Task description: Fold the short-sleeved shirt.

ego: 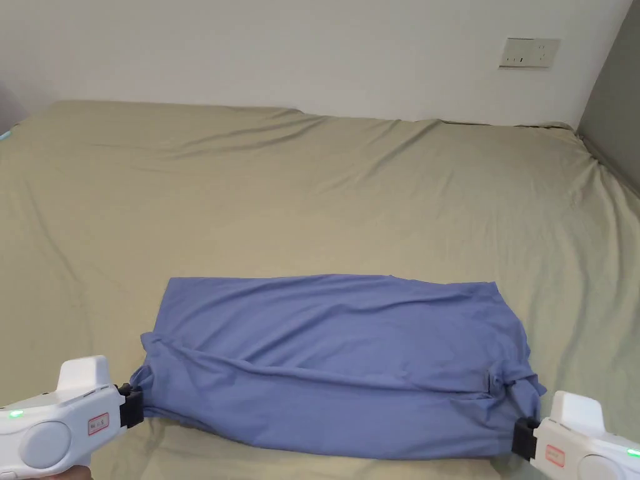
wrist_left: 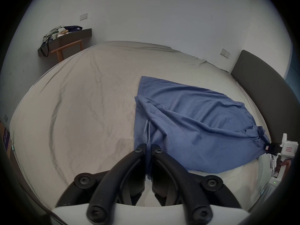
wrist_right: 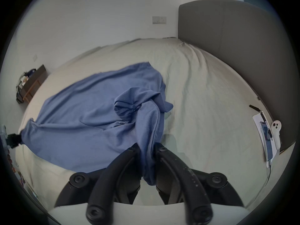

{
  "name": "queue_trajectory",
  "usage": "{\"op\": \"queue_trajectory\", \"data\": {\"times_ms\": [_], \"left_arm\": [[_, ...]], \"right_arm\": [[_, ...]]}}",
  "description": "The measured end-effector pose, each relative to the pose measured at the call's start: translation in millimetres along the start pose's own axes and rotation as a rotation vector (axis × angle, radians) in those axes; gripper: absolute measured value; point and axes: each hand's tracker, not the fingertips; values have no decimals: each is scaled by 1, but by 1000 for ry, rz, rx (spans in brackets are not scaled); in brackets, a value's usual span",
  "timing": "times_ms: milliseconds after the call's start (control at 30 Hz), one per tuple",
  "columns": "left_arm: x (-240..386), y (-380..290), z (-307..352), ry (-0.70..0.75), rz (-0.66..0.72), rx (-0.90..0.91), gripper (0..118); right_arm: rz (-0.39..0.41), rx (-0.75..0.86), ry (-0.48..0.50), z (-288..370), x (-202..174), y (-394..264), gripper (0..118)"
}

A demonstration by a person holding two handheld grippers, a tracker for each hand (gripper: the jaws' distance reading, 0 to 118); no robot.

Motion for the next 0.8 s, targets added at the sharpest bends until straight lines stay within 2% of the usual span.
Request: {"op": "queue_trajectory", "data": {"times_ms": [200,333,600,700,733,800], "left_arm": [[-24,-16,31,10,57,-4,5],[-41,-44,54,13,94,-47,5],[-52,-113,44,86,3,-219,5],[-47,-122,33,103,-12,-210,6],[-45,-118,32,113,-13,-209,12],[-41,-111,32,129,-16,-230,29]], "right_arm": [[-5,26,33,54,11,-18,18],[-67,-27,92,74,23,-55,18],[-35,-209,39,52,26,-135,18],[-50,-174,30,50,23,-140,19],[-50,-184,29,52,22,-137,23],[-43,-178,18,57,20,-131,42]]}}
